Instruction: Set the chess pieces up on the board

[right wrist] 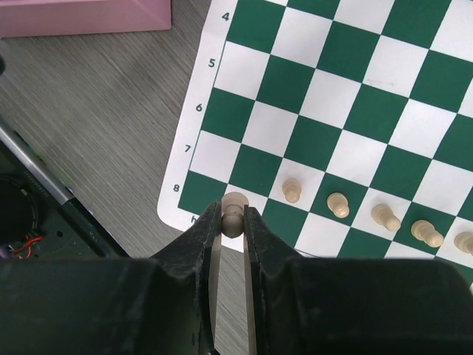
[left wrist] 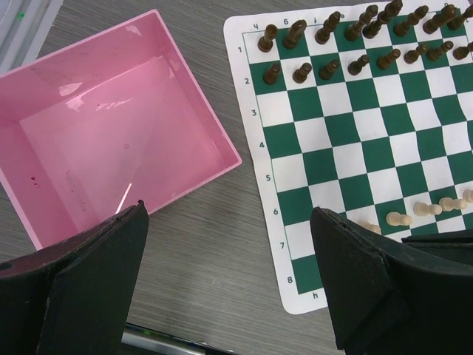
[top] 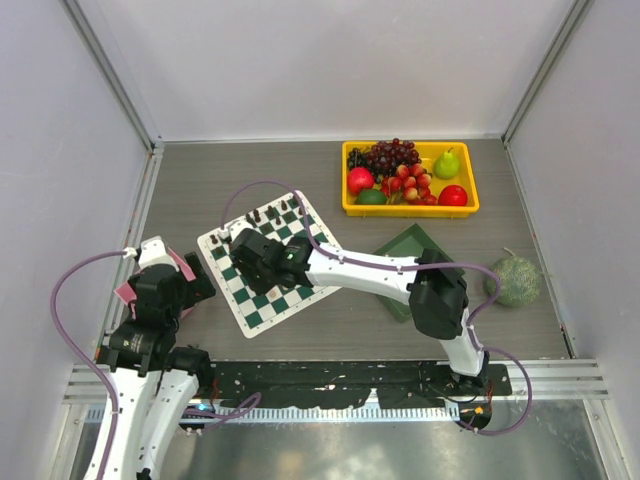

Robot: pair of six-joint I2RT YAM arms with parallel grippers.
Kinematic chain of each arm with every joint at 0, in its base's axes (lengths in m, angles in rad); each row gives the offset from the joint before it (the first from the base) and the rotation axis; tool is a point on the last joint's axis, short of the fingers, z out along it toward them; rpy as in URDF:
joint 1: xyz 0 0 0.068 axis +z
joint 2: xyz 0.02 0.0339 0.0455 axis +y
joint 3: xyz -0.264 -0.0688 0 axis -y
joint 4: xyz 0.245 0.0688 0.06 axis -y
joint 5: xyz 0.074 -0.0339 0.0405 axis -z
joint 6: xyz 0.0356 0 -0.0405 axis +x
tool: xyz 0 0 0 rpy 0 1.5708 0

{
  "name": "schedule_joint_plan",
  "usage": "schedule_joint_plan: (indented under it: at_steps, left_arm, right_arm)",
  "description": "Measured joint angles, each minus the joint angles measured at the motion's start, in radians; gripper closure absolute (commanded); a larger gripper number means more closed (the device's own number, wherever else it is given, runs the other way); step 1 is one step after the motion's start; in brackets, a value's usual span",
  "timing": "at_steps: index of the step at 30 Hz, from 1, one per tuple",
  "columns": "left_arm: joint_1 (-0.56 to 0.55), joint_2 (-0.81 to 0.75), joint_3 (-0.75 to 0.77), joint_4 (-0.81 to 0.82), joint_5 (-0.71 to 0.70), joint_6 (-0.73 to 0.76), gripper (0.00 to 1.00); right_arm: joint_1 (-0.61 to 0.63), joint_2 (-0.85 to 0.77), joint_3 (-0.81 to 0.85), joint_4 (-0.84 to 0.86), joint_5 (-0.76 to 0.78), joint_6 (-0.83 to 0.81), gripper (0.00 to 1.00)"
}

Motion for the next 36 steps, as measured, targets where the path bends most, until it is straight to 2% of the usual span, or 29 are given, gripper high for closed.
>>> schedule_joint_plan:
  at_steps: [15,36]
  left_arm:
    - [0.0,-0.013,0.0,0.0,-0.002,0.0,0.01]
    - [0.0,-0.013,0.0,0.001,-0.001,0.0,0.01]
  right_arm:
    - [0.034,0.119,0.0,0.026,0.053,0.038,0.94]
    - [0.035,0.176,0.0,0.05,0.075,0.083,0.93]
